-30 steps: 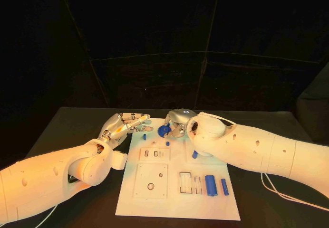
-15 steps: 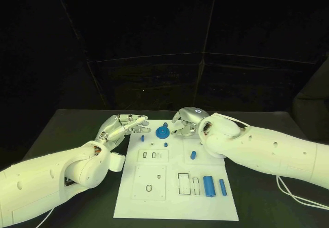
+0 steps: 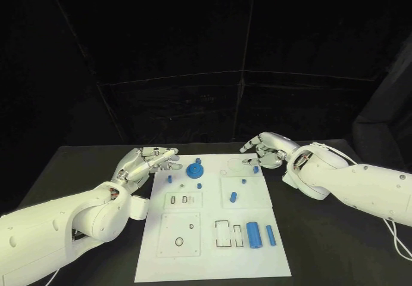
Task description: Assemble the parts on the task board
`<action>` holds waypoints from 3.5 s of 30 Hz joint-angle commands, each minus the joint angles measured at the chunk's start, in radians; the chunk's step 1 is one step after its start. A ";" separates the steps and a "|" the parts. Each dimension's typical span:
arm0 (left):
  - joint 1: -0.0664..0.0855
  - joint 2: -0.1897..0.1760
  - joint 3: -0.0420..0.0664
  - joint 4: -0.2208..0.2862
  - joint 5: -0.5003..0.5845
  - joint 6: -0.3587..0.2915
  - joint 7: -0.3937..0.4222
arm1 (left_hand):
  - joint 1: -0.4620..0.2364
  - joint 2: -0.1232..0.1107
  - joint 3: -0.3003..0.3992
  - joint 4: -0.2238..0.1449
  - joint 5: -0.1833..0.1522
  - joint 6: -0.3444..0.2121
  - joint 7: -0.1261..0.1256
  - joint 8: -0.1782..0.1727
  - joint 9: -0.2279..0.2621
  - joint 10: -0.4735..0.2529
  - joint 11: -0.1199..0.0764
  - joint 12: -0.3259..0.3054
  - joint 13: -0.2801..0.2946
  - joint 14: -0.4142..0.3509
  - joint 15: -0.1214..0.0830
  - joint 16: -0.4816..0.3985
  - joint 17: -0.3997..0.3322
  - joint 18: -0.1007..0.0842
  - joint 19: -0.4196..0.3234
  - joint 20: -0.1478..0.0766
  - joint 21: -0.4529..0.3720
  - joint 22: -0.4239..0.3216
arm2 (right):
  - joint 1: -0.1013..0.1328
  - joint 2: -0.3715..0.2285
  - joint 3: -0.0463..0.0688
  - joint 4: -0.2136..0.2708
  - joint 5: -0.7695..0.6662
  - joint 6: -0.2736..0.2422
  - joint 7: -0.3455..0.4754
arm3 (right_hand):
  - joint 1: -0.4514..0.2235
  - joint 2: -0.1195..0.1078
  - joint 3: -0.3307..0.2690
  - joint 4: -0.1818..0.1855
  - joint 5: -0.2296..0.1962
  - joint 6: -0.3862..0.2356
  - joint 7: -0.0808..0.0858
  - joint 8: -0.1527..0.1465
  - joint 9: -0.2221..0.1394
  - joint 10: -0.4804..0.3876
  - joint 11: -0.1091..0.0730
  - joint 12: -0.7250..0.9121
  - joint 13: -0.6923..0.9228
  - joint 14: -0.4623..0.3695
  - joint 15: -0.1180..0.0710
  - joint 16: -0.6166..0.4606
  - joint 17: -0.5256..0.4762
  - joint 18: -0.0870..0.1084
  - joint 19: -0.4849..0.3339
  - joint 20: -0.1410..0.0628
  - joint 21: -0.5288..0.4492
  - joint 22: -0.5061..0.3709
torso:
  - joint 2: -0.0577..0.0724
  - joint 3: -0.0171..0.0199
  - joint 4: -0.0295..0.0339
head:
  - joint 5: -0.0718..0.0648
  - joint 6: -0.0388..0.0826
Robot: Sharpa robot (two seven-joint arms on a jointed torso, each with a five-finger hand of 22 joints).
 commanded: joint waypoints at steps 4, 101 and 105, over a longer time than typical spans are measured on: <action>0.001 0.006 0.000 -0.011 0.001 0.016 0.004 | 0.002 0.010 -0.001 -0.003 0.003 -0.003 0.005 -0.006 0.000 -0.002 0.001 -0.003 -0.001 -0.004 0.006 -0.006 0.002 0.015 -0.001 0.005 -0.007 -0.002 | 0.001 -0.020 0.000 -0.041 0.073 0.030 0.095 | 0.002 -0.011 -0.003 -0.005 0.006 0.003 0.002 0.000 -0.002 -0.005 0.000 -0.006 0.102 0.068 0.001 -0.003 0.103 -0.011 0.069 0.002 -0.005 0.213 | 0.003 0.0034 0.0030 | -0.007 -0.002; 0.000 0.009 0.000 -0.014 0.030 0.023 0.001 | 0.013 0.017 0.004 -0.013 0.003 -0.004 0.006 -0.009 0.000 -0.003 0.001 -0.007 -0.001 -0.004 0.007 -0.012 0.003 0.015 -0.001 0.006 -0.010 -0.005 | -0.043 -0.008 0.001 -0.009 0.031 -0.031 -0.071 | 0.033 0.103 0.050 -0.081 -0.110 0.152 -0.044 0.060 0.006 -0.008 -0.041 -0.024 0.094 0.068 -0.035 -0.014 0.098 -0.010 0.066 -0.032 -0.007 0.211 | -0.001 0.0025 0.0048 | -0.012 -0.015; 0.001 0.008 0.000 -0.013 0.030 0.021 0.003 | 0.013 0.017 0.004 -0.013 0.003 -0.004 0.006 -0.009 0.000 -0.003 0.001 -0.007 -0.001 -0.004 0.007 -0.012 0.003 0.015 -0.001 0.006 -0.010 -0.005 | -0.038 0.003 0.001 0.054 0.032 -0.024 -0.134 | 0.021 0.096 0.051 -0.077 -0.106 0.152 -0.043 0.057 0.004 -0.010 -0.041 -0.029 0.091 0.067 -0.035 -0.016 0.094 -0.009 0.065 -0.032 -0.008 0.209 | -0.006 0.0002 0.0038 | -0.007 -0.018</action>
